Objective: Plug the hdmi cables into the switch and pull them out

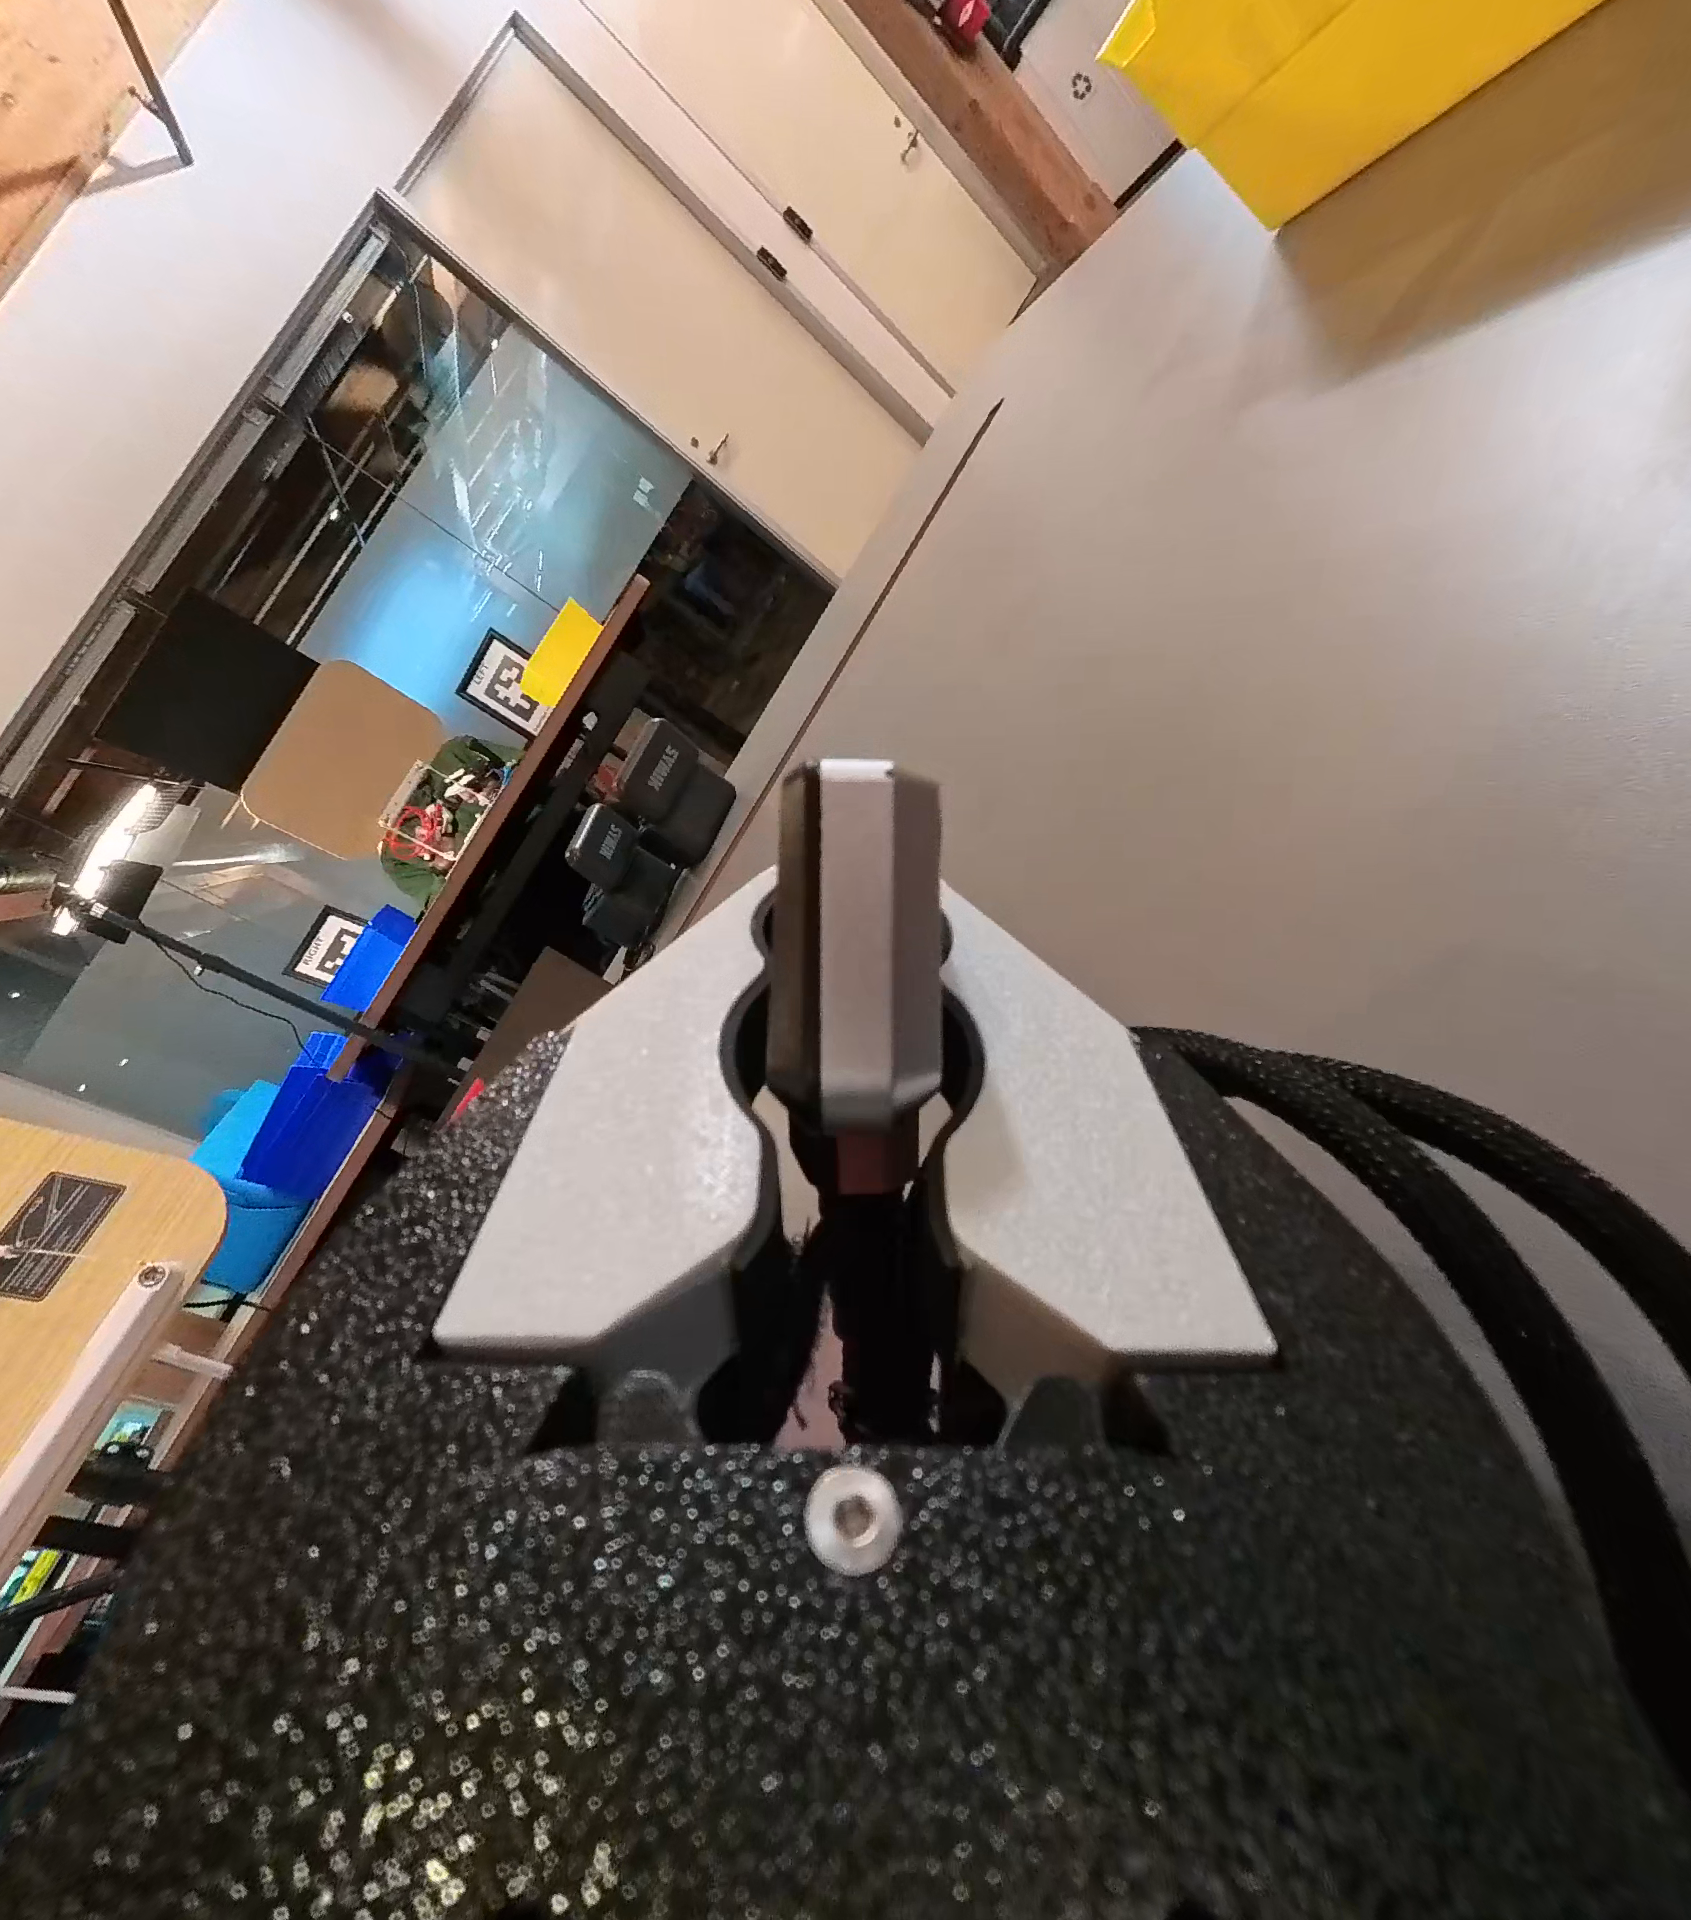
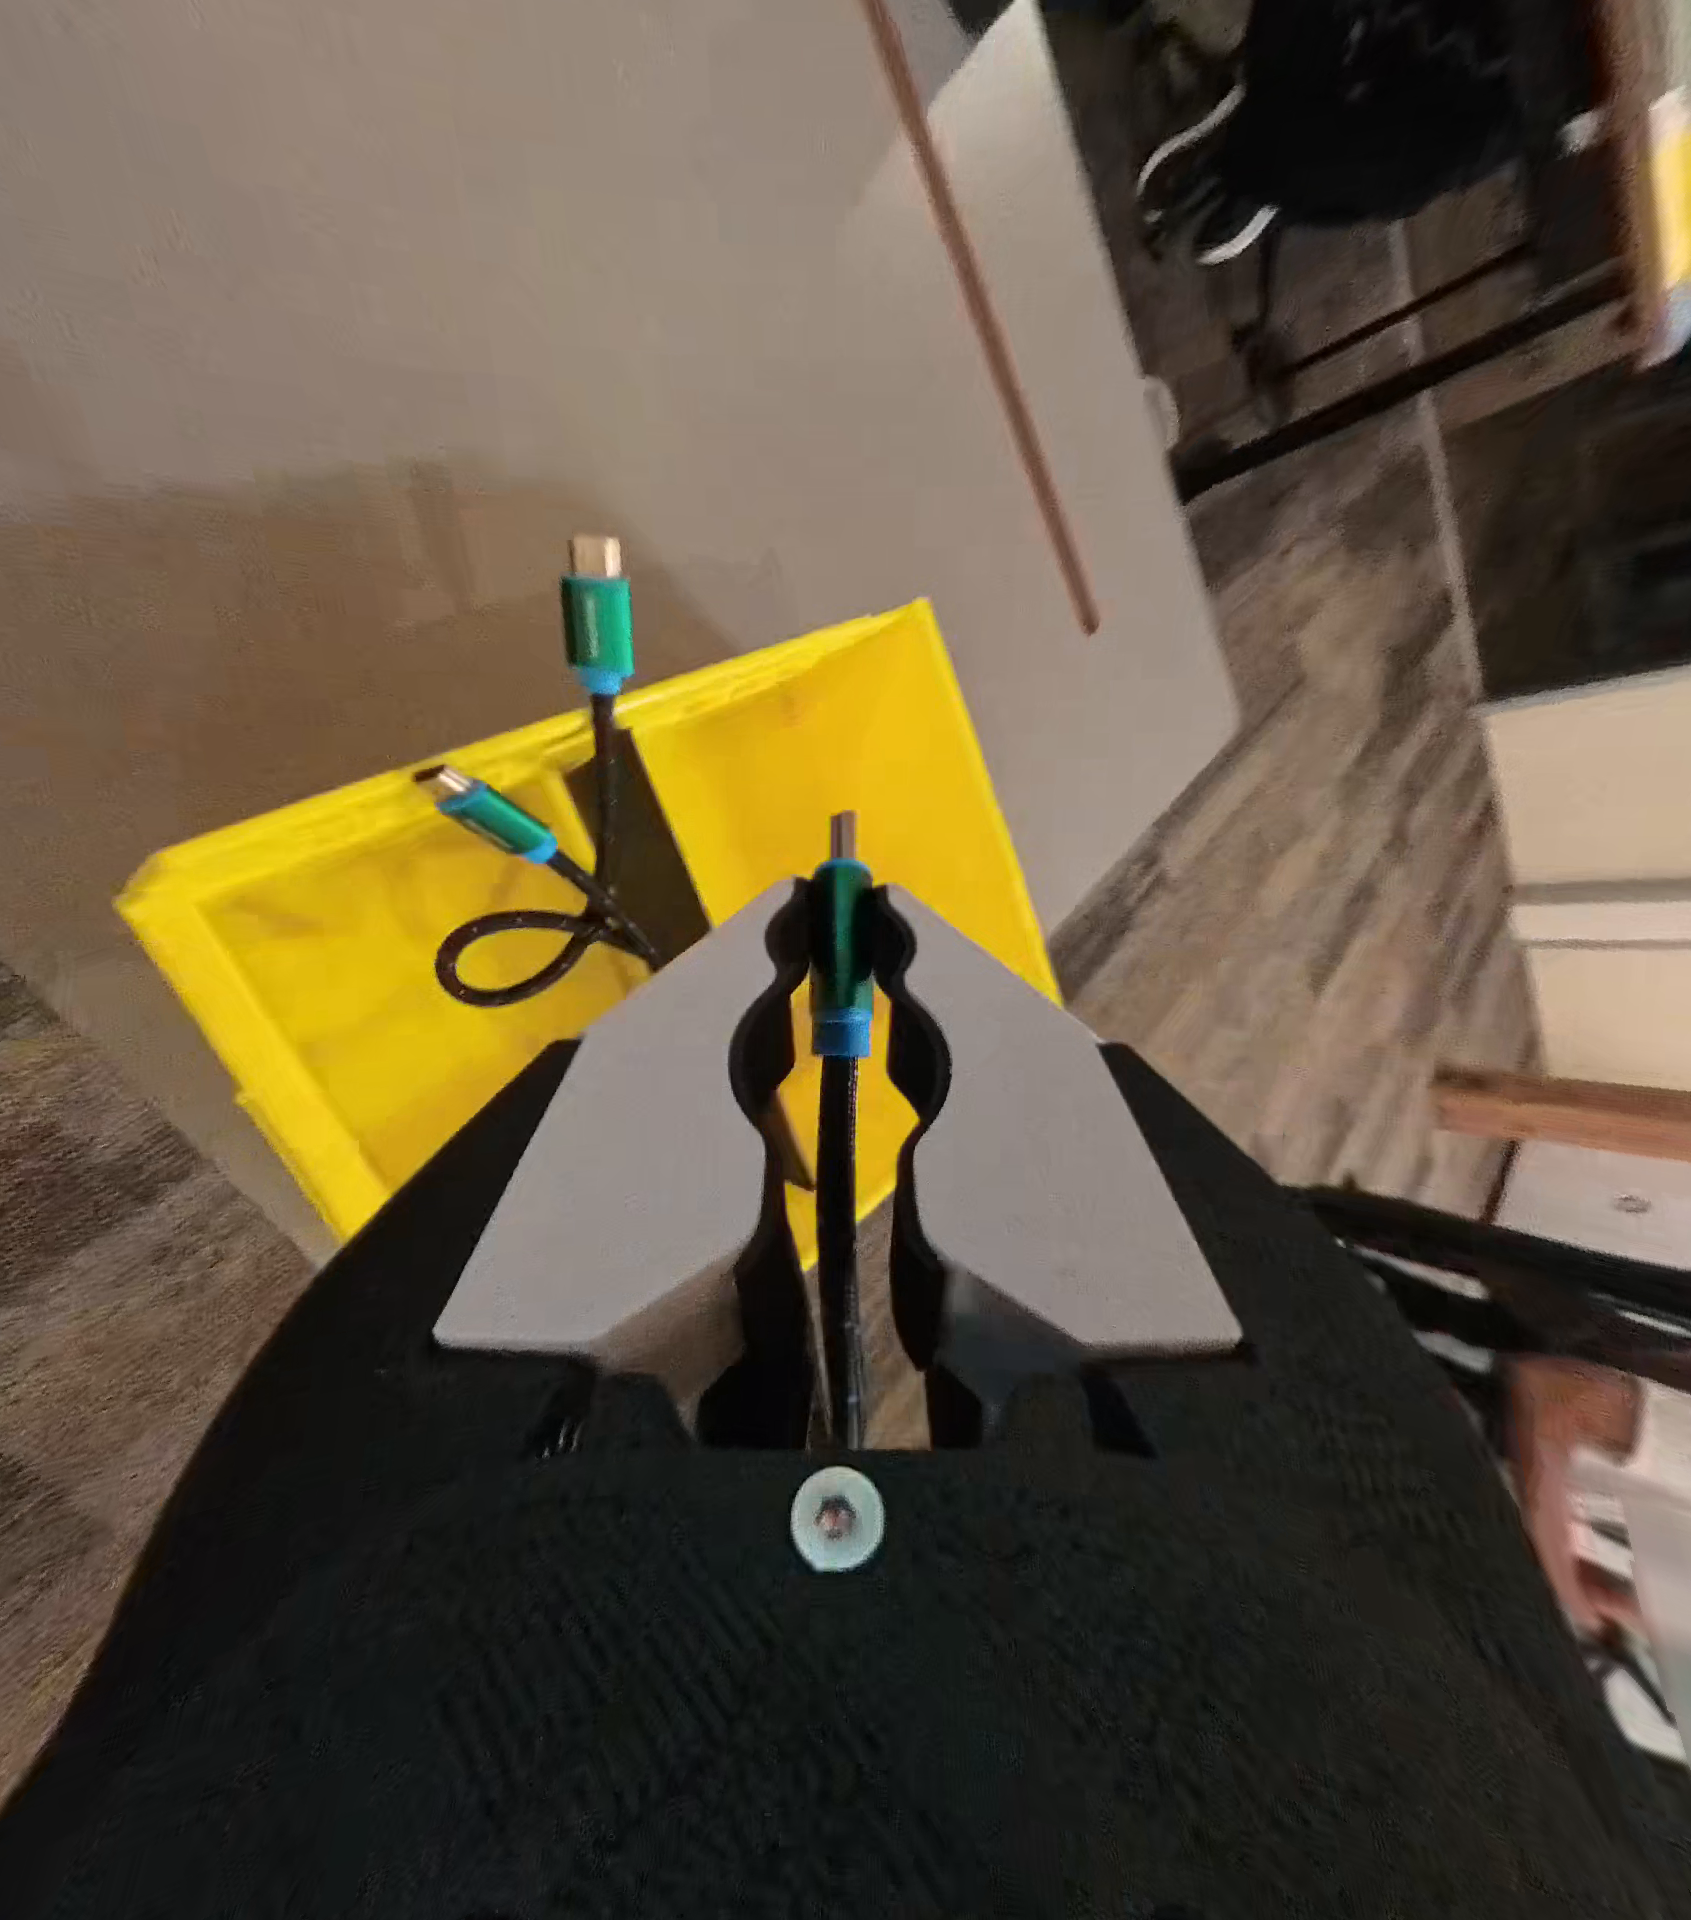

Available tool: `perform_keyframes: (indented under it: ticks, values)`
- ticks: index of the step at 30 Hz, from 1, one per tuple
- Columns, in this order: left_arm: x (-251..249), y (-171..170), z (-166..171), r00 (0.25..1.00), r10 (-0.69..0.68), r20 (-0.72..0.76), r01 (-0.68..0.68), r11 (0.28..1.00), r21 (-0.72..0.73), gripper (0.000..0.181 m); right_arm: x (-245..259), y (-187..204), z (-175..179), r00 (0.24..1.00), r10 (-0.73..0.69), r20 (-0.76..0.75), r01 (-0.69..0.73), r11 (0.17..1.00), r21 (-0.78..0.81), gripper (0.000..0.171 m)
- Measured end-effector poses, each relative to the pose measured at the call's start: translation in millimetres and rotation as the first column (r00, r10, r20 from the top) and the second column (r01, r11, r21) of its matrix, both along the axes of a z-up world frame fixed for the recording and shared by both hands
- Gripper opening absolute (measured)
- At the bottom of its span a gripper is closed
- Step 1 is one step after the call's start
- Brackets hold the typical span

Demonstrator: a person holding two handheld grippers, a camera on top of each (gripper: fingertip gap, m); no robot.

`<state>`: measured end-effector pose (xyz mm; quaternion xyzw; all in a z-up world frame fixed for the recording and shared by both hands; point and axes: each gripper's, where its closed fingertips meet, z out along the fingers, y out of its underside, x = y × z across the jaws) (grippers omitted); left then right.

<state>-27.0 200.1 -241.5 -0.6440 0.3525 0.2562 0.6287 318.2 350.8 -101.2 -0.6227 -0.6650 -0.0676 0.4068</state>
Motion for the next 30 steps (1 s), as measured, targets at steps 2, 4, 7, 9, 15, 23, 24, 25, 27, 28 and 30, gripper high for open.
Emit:
perform_keyframes:
  ticks: [2,4,7,9,15,23,24,25,27,28,30]
  values:
    - [-1,0,-1,1.0,0.0,0.004,0.0,1.0,-0.004,0.019,7,6,-37,0.999,-0.025,0.043,0.029,0.996,-0.083,0.009]
    - [-1,1,-1,1.0,0.001,0.007,-0.001,1.0,-0.009,0.019,7,5,-69,0.997,-0.014,0.078,0.025,0.988,-0.15,0.009]
    - [-1,1,-2,1.0,0.001,0.006,-0.001,1.0,-0.013,0.019,4,2,-112,0.984,-0.002,0.18,0.045,0.971,-0.235,0.009]
    - [-1,2,-2,1.0,0.0,0.003,0.0,1.0,-0.016,0.02,4,-2,-138,0.966,0.007,0.259,0.071,0.954,-0.29,0.01]
    - [-2,1,0,1.0,-0.005,0.015,0.006,1.0,-0.009,0.019,11,7,-152,0.919,-0.114,0.377,0.238,0.923,-0.303,0.046]
    - [0,0,18,0.99,-0.062,0.129,0.062,0.998,0.004,0.02,-71,4,29,0.99,0.001,-0.143,0.046,0.945,0.324,0.06]
    - [2,-2,27,0.978,-0.093,0.186,0.09,0.996,0.021,0.02,-91,-13,37,0.983,0.071,-0.172,-0.005,0.934,0.358,0.058]
    - [5,-6,39,0.961,-0.132,0.243,0.122,0.991,0.053,0.019,-114,-33,38,0.972,0.142,-0.185,-0.066,0.928,0.366,0.058]
    - [16,-16,68,0.888,-0.257,0.383,0.22,0.966,0.137,0.019,-165,-78,25,0.922,0.296,-0.249,-0.213,0.926,0.313,0.058]
    - [23,-22,82,0.825,-0.335,0.455,0.285,0.942,0.177,0.02,-189,-101,15,0.887,0.36,-0.288,-0.288,0.92,0.265,0.059]
    - [34,-34,107,0.665,-0.491,0.563,0.413,0.87,0.27,0.019,-227,-141,-10,0.816,0.442,-0.373,-0.419,0.896,0.145,0.062]
